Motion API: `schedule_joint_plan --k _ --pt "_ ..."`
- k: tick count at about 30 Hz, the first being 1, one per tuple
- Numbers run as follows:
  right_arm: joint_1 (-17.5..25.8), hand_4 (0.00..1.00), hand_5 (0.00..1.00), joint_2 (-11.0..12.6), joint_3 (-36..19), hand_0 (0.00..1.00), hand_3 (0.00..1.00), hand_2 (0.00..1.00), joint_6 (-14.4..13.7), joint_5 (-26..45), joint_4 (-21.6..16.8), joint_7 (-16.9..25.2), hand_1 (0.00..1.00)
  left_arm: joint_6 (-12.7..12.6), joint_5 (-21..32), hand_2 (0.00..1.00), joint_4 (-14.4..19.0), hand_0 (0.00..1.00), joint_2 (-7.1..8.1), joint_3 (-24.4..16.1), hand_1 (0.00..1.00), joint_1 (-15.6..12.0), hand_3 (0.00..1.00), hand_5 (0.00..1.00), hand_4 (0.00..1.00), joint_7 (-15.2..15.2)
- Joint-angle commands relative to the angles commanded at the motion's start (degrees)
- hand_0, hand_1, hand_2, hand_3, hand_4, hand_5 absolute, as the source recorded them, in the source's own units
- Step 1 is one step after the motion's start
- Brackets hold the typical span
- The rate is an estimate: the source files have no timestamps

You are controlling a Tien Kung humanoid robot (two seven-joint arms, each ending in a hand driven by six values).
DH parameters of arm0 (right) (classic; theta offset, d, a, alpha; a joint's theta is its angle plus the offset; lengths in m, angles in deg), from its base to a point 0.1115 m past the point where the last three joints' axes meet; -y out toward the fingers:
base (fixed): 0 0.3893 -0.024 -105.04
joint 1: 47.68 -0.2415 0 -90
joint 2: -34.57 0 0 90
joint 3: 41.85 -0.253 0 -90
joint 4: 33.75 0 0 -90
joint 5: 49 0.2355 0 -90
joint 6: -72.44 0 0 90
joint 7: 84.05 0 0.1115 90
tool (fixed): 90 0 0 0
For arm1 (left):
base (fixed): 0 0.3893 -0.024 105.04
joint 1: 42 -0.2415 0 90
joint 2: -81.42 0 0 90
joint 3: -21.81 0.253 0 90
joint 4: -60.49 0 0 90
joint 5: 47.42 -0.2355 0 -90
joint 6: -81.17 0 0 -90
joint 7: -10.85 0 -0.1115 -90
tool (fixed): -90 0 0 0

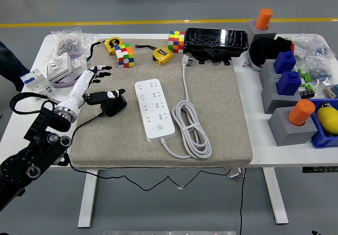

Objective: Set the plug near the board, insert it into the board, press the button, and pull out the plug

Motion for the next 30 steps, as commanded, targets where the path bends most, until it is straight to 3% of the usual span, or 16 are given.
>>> schedule_joint_plan --k 9,20,21,27,28,30 --pt "0.4 0.913 0.433 0.0 -0.1 0.547 0.571 0.669 0.0 -0.1 -0.2 0.1 0.648 0.1 -3.0 0.753 -0.8 0.767 0.17 1.8 0.819 -0.6 0.806 0.288 0.998 1.6" --pt "0.4 0.913 0.433 -0.4 -0.9 0.546 0.57 0.669 0.0 -0.2 -0.2 0.0 0.648 -1.2 -4.0 0.728 -3.0 0.761 -0.51 3.7 0.784 -0.1 0.771 0.283 0.998 1.0" --pt "0.4 0.913 0.433 -0.5 -0.9 0.545 0.57 0.669 0.0 -0.2 -0.2 0.0 0.649 -1.3 -4.2 0.709 -3.0 0.735 -0.64 3.8 0.741 -0.1 0.758 0.276 0.998 1.2" --pt "0.6 0.913 0.433 -0.6 -1.6 0.545 0.57 0.669 0.0 -0.5 -0.3 0.0 0.649 -1.6 -4.2 0.709 -3.3 0.735 -1.16 3.8 0.741 0.1 0.758 0.276 0.998 1.6" --pt "0.6 0.913 0.433 -0.7 -1.7 0.548 0.571 0.669 0.0 -0.5 -0.3 0.0 0.649 -1.8 -4.2 0.682 -3.4 0.677 -1.2 3.8 0.677 0.2 0.721 0.259 0.998 1.7" --pt "0.7 0.913 0.433 -0.7 -1.8 0.548 0.571 0.669 0.0 -0.5 -0.2 0.0 0.649 -2.0 -4.1 0.682 -3.8 0.677 -1.31 3.8 0.677 0.5 0.721 0.259 0.998 2.1"
